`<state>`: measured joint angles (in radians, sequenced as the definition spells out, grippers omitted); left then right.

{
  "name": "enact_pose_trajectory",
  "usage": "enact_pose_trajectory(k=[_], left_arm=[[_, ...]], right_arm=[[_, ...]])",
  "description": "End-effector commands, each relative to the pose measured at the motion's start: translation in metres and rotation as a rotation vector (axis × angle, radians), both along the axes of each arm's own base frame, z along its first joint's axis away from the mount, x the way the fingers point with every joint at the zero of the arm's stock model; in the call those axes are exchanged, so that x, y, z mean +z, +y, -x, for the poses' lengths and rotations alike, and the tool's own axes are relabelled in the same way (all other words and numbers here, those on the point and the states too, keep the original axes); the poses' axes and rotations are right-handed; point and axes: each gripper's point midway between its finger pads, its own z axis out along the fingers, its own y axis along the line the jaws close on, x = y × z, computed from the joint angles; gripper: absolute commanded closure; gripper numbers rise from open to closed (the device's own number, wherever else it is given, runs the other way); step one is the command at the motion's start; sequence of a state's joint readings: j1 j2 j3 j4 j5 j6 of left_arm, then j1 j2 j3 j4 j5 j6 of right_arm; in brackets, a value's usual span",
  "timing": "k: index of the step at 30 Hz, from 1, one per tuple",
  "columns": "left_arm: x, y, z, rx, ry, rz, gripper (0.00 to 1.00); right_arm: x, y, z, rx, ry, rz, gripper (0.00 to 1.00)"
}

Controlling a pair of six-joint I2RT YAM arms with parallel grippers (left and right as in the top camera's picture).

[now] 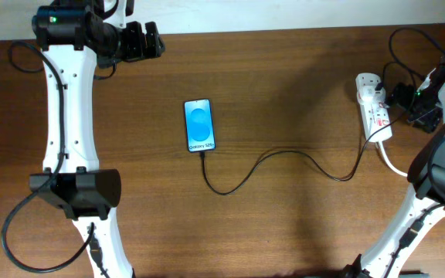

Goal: Plug charger to phone and switch on socket

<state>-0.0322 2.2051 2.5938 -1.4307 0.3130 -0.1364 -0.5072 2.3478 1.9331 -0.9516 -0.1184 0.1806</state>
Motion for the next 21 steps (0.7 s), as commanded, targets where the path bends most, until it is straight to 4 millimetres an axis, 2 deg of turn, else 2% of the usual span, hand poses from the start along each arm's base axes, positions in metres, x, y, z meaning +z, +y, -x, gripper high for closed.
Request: enact_pose_trajectory(k=[1, 6, 12, 21], left_arm=[[-0.006, 0.001, -0.002, 0.011, 0.014, -0.002, 0.01], [-0.006, 0.001, -0.002, 0.011, 0.014, -0.002, 0.01], [-0.006, 0.001, -0.002, 0.011, 0.014, -0.002, 0.01], [-0.006, 0.001, -0.002, 0.011, 0.014, -0.002, 0.01]], right_arm=[[-0.015, 0.021, -0.001, 0.039, 0.016, -0.050, 0.02], [-0.017, 0.022, -0.001, 0.041, 0.014, -0.058, 0.02], [-0.045, 0.035, 0.023, 0.038, 0.084, -0.097, 0.02], [-0.046, 0.045, 0.030, 0.043, 0.105, -0.146, 0.02]])
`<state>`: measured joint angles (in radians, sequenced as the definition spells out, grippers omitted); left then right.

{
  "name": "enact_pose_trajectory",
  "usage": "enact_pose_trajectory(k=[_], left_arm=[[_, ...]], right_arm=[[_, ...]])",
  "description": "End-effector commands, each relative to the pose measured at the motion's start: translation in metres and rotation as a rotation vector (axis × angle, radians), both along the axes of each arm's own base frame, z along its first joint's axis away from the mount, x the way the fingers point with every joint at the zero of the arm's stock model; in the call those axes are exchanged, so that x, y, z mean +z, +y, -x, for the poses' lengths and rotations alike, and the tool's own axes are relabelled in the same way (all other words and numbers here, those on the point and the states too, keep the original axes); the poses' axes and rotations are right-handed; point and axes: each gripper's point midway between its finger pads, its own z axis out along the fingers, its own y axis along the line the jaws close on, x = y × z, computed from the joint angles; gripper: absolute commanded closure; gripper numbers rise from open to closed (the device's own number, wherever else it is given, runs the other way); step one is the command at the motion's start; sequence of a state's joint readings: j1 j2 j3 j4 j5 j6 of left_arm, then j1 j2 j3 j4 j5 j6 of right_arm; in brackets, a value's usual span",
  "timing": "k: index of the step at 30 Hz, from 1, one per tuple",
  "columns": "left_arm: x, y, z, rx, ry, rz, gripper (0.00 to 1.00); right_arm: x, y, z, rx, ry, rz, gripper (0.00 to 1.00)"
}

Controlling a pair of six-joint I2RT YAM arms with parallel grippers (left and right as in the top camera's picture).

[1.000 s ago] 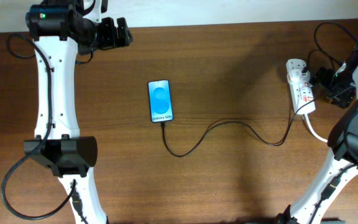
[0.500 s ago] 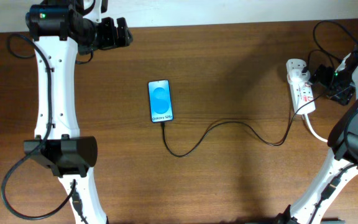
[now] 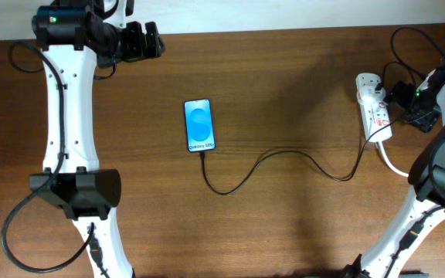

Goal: Plug charger to phone and switch on socket

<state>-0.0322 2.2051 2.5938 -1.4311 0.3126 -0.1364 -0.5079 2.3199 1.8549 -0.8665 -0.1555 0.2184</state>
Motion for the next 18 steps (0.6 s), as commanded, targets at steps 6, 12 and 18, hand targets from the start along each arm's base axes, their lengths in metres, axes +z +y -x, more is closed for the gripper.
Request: enact_pose_trajectory(k=[6, 12, 18], left_arm=[[-0.006, 0.001, -0.002, 0.011, 0.014, -0.002, 0.01], [-0.006, 0.001, -0.002, 0.011, 0.014, -0.002, 0.01], [-0.006, 0.001, -0.002, 0.011, 0.014, -0.002, 0.01]], right_arm=[[-0.041, 0.045, 0.037, 0.082, 0.169, -0.136, 0.02], [-0.032, 0.027, 0.029, 0.038, 0.137, -0.100, 0.02], [0.017, -0.043, 0.047, -0.219, 0.139, -0.036, 0.02]])
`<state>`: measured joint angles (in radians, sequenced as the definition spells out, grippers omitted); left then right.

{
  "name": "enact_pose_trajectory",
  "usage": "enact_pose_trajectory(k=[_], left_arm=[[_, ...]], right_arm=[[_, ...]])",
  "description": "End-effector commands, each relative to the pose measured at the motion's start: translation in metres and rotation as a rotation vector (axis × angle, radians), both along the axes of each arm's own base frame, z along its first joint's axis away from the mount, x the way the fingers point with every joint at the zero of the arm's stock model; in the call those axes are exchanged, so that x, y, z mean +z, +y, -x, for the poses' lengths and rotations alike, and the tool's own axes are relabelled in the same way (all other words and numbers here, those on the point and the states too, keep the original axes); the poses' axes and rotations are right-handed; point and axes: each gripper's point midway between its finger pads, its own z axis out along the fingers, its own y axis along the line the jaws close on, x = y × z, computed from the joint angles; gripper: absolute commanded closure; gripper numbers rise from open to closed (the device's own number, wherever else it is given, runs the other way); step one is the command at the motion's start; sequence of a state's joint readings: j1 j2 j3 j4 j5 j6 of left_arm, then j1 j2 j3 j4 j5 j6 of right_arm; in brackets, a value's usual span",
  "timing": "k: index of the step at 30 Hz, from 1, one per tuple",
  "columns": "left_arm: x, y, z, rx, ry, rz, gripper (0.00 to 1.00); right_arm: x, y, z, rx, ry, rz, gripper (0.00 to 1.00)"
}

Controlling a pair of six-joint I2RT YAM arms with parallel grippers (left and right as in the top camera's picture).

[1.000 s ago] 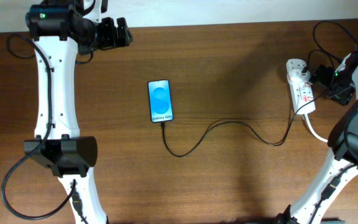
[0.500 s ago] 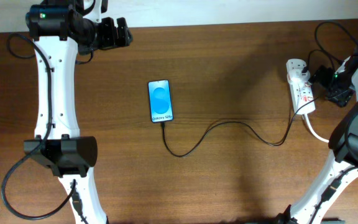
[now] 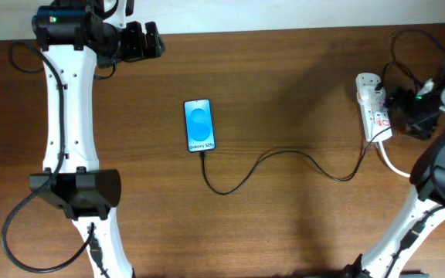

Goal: Plug charger to phone and switch on socket

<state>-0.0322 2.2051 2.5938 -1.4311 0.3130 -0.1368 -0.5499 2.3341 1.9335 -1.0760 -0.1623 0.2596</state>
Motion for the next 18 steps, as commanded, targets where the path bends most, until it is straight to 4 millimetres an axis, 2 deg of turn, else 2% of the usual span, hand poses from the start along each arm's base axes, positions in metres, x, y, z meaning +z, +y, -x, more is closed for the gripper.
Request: enact_pose_trajectory(k=[1, 4, 7, 10, 12, 15, 18], left_arm=[[-0.006, 0.001, -0.002, 0.010, 0.013, -0.003, 0.01], [-0.006, 0.001, -0.002, 0.011, 0.014, -0.003, 0.01], [-0.006, 0.001, -0.002, 0.011, 0.013, -0.003, 0.01], [-0.006, 0.001, -0.002, 0.011, 0.013, -0.003, 0.01], [-0.006, 0.001, -0.002, 0.011, 0.013, -0.003, 0.01], [-0.006, 0.001, -0.002, 0.011, 0.013, -0.003, 0.01], [-0.006, 0.001, -0.002, 0.011, 0.013, -0.003, 0.01]], right_arm=[[0.022, -0.049, 0.016, -0.160, 0.001, 0.060, 0.02], [0.058, -0.063, 0.020, -0.194, -0.061, 0.063, 0.02], [0.116, -0.064, 0.023, -0.180, -0.136, 0.096, 0.02], [0.177, -0.052, 0.028, -0.121, -0.226, 0.140, 0.02], [0.226, -0.034, 0.035, -0.080, -0.327, 0.149, 0.02], [0.292, 0.013, 0.047, 0.090, -0.484, 0.167, 0.02], [0.329, 0.071, 0.073, 0.242, -0.518, 0.195, 0.02]])
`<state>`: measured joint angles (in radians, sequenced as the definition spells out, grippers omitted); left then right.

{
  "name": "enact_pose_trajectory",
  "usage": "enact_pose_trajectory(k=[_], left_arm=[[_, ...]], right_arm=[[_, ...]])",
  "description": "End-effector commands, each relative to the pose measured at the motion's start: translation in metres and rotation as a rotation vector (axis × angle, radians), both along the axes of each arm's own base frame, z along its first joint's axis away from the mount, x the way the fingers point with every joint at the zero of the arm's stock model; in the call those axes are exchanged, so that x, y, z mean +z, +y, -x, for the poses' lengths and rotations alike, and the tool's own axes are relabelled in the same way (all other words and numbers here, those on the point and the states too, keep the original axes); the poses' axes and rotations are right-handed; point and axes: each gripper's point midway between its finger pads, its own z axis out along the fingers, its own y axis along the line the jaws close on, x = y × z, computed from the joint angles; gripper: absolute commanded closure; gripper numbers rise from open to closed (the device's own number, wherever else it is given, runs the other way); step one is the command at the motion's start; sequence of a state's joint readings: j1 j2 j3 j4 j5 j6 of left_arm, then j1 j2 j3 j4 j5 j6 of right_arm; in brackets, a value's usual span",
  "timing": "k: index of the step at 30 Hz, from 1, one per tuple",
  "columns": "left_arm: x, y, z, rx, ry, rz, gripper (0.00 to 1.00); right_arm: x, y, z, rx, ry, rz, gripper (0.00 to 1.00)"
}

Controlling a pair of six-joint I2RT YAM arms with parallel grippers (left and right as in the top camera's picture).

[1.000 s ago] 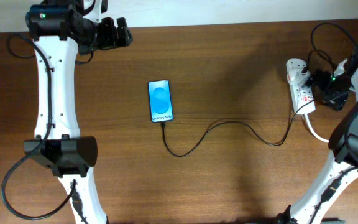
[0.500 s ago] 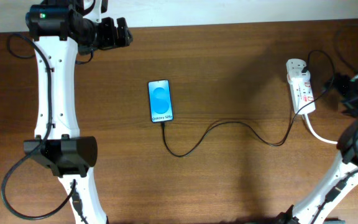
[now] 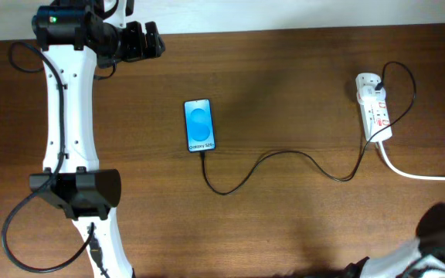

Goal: Plug charger to phone and switch on socket

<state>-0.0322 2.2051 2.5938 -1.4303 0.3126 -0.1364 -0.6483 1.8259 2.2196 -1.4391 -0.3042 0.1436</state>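
Observation:
The phone (image 3: 199,125) lies face up mid-table with its screen lit blue. A black charger cable (image 3: 284,154) is plugged into its lower end and loops right to the white power strip (image 3: 374,108), where its plug (image 3: 377,95) sits in a socket. The switch's state is too small to read. My left gripper (image 3: 147,40) rests at the far left edge of the table, well away from the phone; the overhead view does not show how its fingers stand. My right gripper is out of view; only a dark part of the right arm (image 3: 443,232) shows at the bottom right corner.
The strip's white mains cord (image 3: 423,176) runs off the right edge. The left arm (image 3: 68,116) stretches along the table's left side, with its base and a black cable loop (image 3: 22,239) at the lower left. A pale wall borders the table's far edge.
The right arm and gripper, which were beside the power strip's right side, have left that spot and are now almost wholly out of the frame. Phone, cable, strip and left arm are unchanged.
The phone lay lit with the cable plugged in throughout. The right gripper stood just right of the power strip at each earlier moment, shifting slightly against it. Now it is gone from the strip, and the cable's loop above the plug shows freely.

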Motion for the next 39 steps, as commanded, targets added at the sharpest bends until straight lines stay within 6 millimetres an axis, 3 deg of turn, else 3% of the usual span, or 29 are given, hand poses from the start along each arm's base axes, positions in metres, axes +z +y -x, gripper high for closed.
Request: enact_pose_trajectory(k=[1, 3, 5, 9, 36, 39], left_arm=[[-0.006, 0.001, -0.002, 0.011, 0.014, -0.002, 0.01], [-0.006, 0.001, -0.002, 0.011, 0.014, -0.002, 0.01], [-0.006, 0.001, -0.002, 0.011, 0.014, -0.002, 0.01], [-0.006, 0.001, -0.002, 0.011, 0.014, -0.002, 0.01], [-0.006, 0.002, -0.002, 0.012, 0.014, -0.002, 0.01], [-0.006, 0.002, -0.002, 0.012, 0.014, -0.002, 0.01]], right_arm=[[0.044, 0.067, 0.018, 0.220, -0.070, 0.071, 0.02], [0.063, 0.110, 0.044, 0.307, -0.064, 0.129, 0.02], [0.075, 0.139, 0.060, 0.358, -0.088, 0.128, 0.02], [0.084, 0.175, 0.082, 0.434, -0.097, 0.116, 0.02], [0.079, 0.175, 0.078, 0.442, -0.083, 0.108, 0.02], [0.077, 0.162, 0.080, 0.399, -0.047, 0.169, 0.01]])
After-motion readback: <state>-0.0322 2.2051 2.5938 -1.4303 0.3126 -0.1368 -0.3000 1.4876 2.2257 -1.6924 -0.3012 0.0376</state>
